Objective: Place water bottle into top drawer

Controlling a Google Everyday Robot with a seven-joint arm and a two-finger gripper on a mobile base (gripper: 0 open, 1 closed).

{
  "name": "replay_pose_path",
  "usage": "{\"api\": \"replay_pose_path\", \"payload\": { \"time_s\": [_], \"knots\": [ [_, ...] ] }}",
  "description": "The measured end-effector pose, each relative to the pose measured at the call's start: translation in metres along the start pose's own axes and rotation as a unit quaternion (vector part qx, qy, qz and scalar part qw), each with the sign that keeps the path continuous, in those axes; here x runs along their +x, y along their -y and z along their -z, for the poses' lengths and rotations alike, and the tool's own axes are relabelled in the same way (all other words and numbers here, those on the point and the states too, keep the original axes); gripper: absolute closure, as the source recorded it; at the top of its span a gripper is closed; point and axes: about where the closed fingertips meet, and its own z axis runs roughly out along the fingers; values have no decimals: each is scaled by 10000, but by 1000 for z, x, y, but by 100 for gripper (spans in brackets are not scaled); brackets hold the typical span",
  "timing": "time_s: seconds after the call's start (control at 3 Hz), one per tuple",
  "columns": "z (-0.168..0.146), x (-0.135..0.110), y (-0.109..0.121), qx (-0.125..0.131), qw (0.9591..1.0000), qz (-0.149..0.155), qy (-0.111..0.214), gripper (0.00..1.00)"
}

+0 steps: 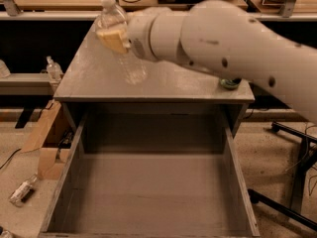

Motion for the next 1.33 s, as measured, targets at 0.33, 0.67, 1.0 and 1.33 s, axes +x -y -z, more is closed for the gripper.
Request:
{"api": "replay_pose_path", "payload": {
  "time_s": [0.33,0.67,1.0,1.33],
  "knots": [
    [48,16,-13,398,9990,-67,-202,100],
    [72,39,-36,658,9978,89,47,100],
    [72,39,-36,658,9978,92,46,100],
    [66,56,-52,376,9993,-62,-26,100]
  ]
}}
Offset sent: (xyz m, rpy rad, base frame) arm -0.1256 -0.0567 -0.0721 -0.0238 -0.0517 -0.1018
